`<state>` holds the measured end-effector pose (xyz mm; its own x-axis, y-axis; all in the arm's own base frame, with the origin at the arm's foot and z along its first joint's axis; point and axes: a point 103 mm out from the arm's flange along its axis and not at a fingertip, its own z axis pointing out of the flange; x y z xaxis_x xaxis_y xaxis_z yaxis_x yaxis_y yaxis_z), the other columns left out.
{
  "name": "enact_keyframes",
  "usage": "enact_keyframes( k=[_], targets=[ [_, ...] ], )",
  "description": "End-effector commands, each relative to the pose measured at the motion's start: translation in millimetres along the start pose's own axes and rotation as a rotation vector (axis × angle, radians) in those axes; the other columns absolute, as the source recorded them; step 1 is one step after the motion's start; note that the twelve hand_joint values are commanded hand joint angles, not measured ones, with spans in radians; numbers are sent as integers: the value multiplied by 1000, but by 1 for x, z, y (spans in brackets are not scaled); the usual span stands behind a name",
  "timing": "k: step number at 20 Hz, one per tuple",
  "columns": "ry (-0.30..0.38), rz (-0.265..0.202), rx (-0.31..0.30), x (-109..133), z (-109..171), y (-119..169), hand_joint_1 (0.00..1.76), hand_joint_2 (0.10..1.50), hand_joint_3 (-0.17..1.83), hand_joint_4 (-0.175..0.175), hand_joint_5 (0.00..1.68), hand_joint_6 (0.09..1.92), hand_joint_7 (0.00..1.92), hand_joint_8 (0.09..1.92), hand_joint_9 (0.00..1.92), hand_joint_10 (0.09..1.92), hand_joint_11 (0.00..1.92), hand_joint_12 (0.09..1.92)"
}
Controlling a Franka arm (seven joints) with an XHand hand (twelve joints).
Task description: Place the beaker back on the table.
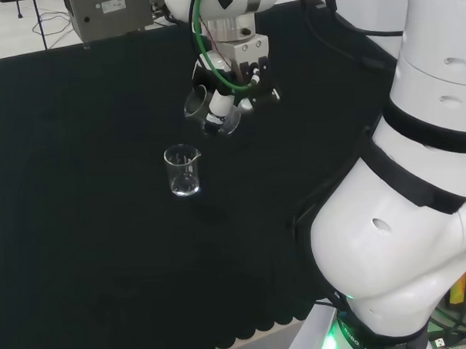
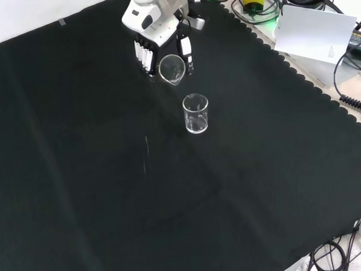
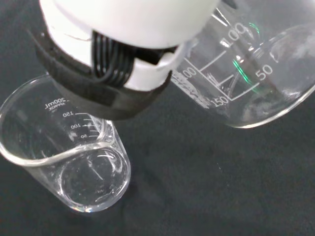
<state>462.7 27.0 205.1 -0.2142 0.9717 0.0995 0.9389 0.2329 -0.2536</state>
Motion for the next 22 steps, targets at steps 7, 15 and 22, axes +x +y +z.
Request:
enact_keyframes(
  k=[7, 15, 22],
  targets=[
    [196, -104, -97, -33, 20, 28, 1293, 624, 859, -175, 1092, 1042, 1152, 1030, 1518, 918, 1085, 891],
    [337, -166, -130, -46, 42, 57, 1292, 673, 760, -175, 1089, 1000, 1147, 989, 1505, 852, 1103, 852],
    [474, -220, -127, -48, 61, 80, 1296, 707, 672, -175, 1108, 929, 1166, 916, 1498, 753, 1113, 813]
  ],
)
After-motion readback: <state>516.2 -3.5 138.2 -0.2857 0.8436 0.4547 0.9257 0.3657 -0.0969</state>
